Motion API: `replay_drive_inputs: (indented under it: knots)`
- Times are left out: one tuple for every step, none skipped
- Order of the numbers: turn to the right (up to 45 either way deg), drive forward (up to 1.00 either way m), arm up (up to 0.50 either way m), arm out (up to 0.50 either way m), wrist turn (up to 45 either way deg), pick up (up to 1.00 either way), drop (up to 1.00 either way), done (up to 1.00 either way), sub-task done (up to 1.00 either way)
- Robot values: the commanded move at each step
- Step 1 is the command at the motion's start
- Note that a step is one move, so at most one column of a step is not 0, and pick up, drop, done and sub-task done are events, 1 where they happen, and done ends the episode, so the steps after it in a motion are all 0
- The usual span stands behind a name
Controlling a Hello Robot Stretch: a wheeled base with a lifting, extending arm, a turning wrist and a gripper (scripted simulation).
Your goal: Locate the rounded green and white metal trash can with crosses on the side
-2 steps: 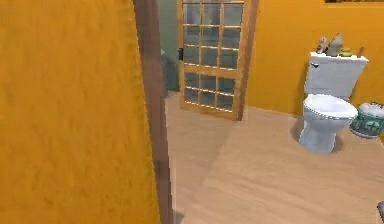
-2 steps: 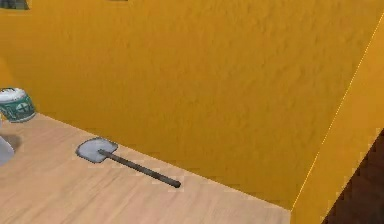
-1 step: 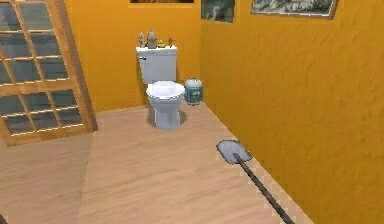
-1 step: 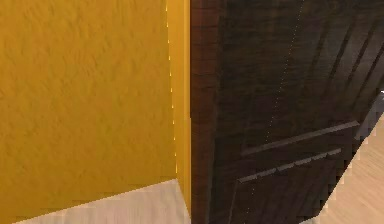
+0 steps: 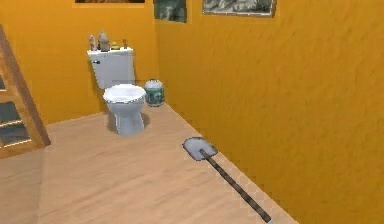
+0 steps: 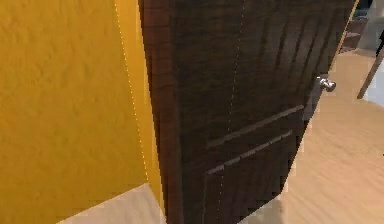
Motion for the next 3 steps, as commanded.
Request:
replay_drive_inputs:
  knots:
    - [0.0,0.35,0.00,0.00,0.0,0.00,0.00,0.00,0.00]
    - [-24.0,0.00,0.00,0.00,0.0,0.00,0.00,0.00,0.00]
    - [0.0,1.00,0.00,0.00,0.0,0.00,0.00,0.00,0.00]
